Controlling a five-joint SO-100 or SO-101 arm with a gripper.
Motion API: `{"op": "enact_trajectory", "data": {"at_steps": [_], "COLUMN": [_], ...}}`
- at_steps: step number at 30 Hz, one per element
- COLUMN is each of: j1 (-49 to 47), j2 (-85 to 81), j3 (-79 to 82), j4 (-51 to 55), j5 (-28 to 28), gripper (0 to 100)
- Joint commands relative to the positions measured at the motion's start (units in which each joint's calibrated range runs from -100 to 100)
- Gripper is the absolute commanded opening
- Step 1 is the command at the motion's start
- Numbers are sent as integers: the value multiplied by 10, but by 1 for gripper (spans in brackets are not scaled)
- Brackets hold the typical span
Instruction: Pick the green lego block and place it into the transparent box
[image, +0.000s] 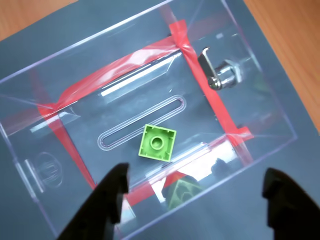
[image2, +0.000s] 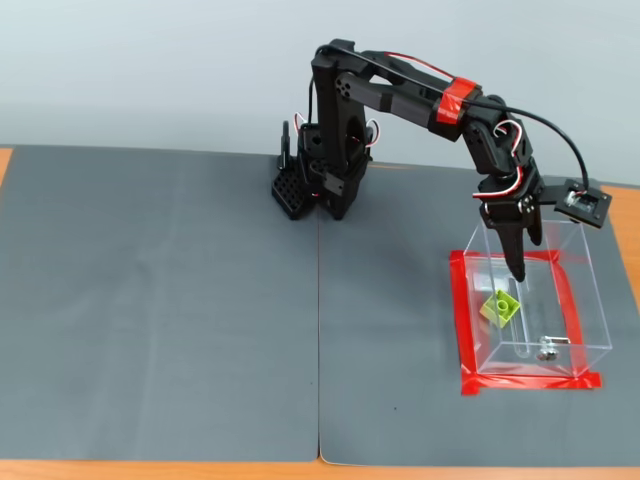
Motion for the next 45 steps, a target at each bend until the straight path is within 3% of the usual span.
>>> {"op": "enact_trajectory", "data": {"at_steps": [1, 8, 29, 45], "j1": [25, 106, 433, 473], "j2": [-46, -137, -574, -821], "j3": [-33, -19, 281, 516], "j4": [1, 1, 1, -6], "j5": [-1, -1, -1, 3], "gripper": [22, 2, 2, 2]}}
